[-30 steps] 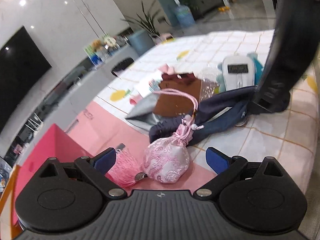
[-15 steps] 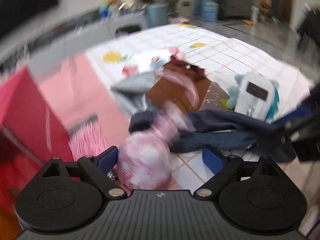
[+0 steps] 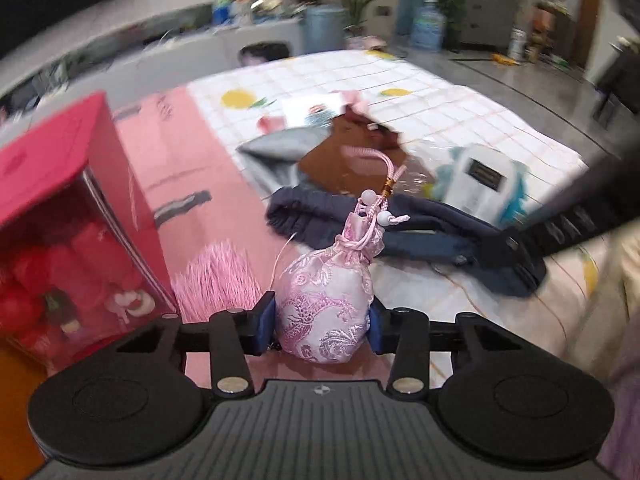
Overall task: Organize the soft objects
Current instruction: 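Lift the pink pouch with the left gripper while the right gripper carries the navy cloth toward the box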
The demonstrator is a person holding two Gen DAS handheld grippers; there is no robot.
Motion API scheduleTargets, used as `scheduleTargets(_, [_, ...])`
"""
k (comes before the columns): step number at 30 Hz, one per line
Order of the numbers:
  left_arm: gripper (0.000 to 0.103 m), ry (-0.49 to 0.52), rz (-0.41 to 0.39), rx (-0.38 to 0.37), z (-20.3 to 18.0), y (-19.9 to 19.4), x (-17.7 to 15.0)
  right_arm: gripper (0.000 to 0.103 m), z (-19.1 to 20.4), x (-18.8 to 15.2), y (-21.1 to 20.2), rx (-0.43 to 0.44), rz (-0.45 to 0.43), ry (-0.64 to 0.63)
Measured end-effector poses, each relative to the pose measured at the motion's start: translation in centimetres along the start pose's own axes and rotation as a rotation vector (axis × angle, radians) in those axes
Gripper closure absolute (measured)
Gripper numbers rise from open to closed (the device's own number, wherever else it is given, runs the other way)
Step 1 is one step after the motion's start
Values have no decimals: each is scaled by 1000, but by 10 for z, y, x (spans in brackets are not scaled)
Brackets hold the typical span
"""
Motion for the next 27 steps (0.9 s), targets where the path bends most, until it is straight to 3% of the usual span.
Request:
scheduleTargets(2, [53, 17, -30, 13, -3, -10, -1, 95, 1, 1, -2, 13, -7, -2])
scheduleTargets(8, [53, 5, -5, -11, -9, -31, -2, 96, 1, 0, -6, 41, -19, 28])
scheduleTargets(10, [53, -17, -16, -1, -8, -41, -2, 88, 1, 0, 0, 36, 14, 28])
scheduleTargets(12, [53, -46, -28, -2, -4, -51, -4, 62, 4, 0, 7, 34, 42, 25])
scheduleTargets(14, [53, -60, -40, -16, -1, -59, -8, 60, 9, 3, 12, 82, 55, 20])
scheduleTargets(19, [53, -96, -64, -36, 8, -68, -14, 58, 19, 5, 23, 46, 69, -21])
scheduleTargets(20, [53, -109, -65, -40, 10, -68, -15, 62, 21, 5, 23, 38, 66, -31])
scheduleTargets(21, [53, -122, -64, -43, 13, -68, -16, 78, 21, 5, 23, 26, 62, -37])
scheduleTargets(22, [53, -133, -63, -44, 16, -68, -18, 88, 21, 4, 23, -1, 57, -42])
scheduleTargets(24, [53, -153, -62, -42, 21, -68, -20, 95, 14, 2, 21, -43, 42, -18])
scheduleTargets(27, [53, -177, -74, -38, 29, -75, -22, 95, 4, 3, 7, -22, -17, 38])
Point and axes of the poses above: each gripper's, at about its wrist camera, not at the fingertips, and y roughly the way its jaws point, z to its left, x to its top, the point moved 6 cm from there along y, roughly the way its jaws point, and after that the axes turned 6 degrees about -x, right-handed, at the moved point
